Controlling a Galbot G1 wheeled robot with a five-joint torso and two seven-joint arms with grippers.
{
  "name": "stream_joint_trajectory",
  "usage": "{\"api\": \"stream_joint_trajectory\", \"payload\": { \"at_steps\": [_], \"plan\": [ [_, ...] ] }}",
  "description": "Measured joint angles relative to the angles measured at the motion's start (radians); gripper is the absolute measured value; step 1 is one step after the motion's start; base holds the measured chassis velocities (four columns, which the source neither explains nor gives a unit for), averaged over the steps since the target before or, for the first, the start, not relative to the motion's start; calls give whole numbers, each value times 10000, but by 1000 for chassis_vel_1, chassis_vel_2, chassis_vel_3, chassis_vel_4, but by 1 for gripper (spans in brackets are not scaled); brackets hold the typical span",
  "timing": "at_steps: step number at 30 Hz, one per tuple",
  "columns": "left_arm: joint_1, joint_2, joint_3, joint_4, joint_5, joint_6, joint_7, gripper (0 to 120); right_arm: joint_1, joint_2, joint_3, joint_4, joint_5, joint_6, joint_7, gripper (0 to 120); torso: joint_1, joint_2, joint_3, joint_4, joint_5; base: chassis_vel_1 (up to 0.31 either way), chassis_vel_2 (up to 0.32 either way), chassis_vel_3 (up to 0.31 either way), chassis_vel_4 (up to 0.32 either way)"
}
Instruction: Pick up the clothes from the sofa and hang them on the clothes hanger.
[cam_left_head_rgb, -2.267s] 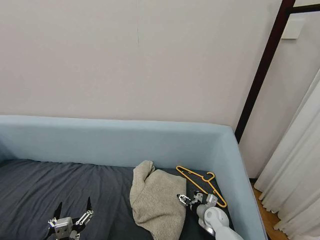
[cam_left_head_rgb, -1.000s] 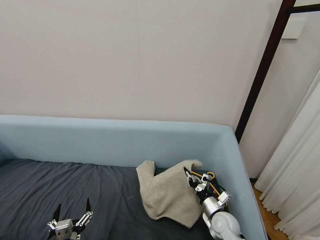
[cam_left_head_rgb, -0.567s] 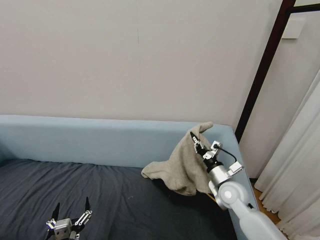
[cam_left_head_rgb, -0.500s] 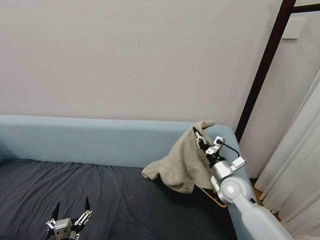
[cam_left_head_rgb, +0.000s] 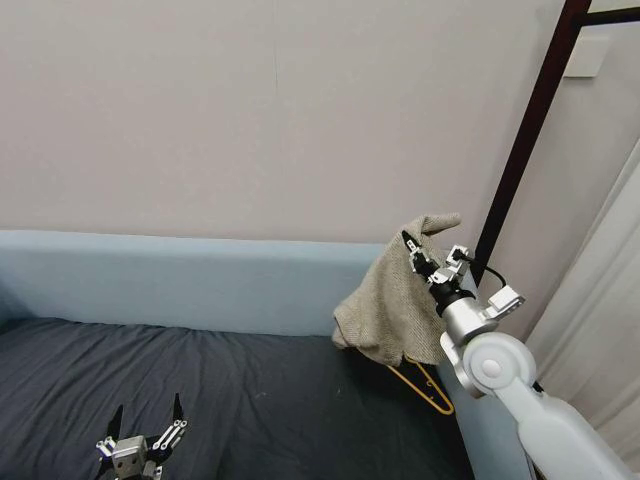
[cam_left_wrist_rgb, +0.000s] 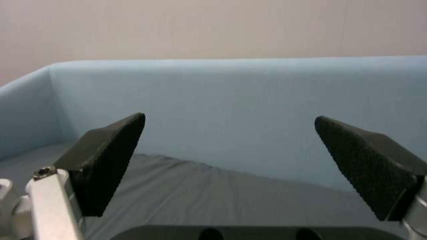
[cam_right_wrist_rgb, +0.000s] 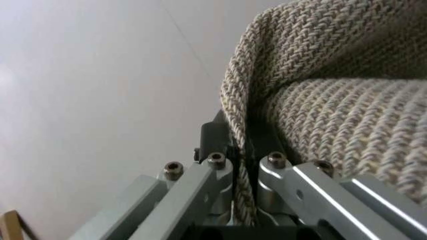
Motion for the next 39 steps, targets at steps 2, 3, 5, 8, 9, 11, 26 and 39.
{"api": "stream_joint_trajectory", "payload": {
  "at_steps": [2, 3, 5, 8, 9, 11, 26, 39],
  "plan": [
    [16, -1, 0, -14, 12, -12, -11, 100, -30, -91, 19, 53, -91, -8, -80, 0, 0, 0, 0, 1, 0, 0, 0, 0, 0],
    [32, -3, -2, -23, 19, -31, -24, 100, -53, -189, 56, 59, -170, -8, -154, 0, 0, 0, 0, 2, -1, 0, 0, 0, 0],
    [59, -3, -10, -52, 29, -62, -50, 100, -109, -389, 161, 4, -228, -9, -250, 0, 0, 0, 0, 2, 0, 0, 0, 0, 0],
    [83, 0, -14, -64, 46, -82, -67, 100, -201, -566, 325, -72, -187, -9, -327, 0, 0, -1, 0, 1, 1, 0, 0, 0, 0],
    [90, 0, -14, -71, 65, -89, -73, 100, -267, -631, 422, -78, -148, -9, -375, 0, 0, 0, 1, 1, 1, 0, 0, 0, 0],
    [94, 0, -12, -80, 81, -96, -79, 100, -322, -668, 504, -76, -104, -9, -408, 0, 0, 0, 0, 1, 0, 0, 0, 0, 0],
    [39, 70, 21, -63, 166, -88, -179, 100, -2208, -990, 565, 2279, 54, -1070, 999, 0, 0, 0, 0, 1, -2, 0, 0, 0, 0],
    [13, 67, -19, 66, 285, -87, -406, 100, -2619, -193, -751, 2034, 2198, -3498, 5097, 0, -2, 1, 0, -1, 0, 0, 0, 0, 0]
  ]
}}
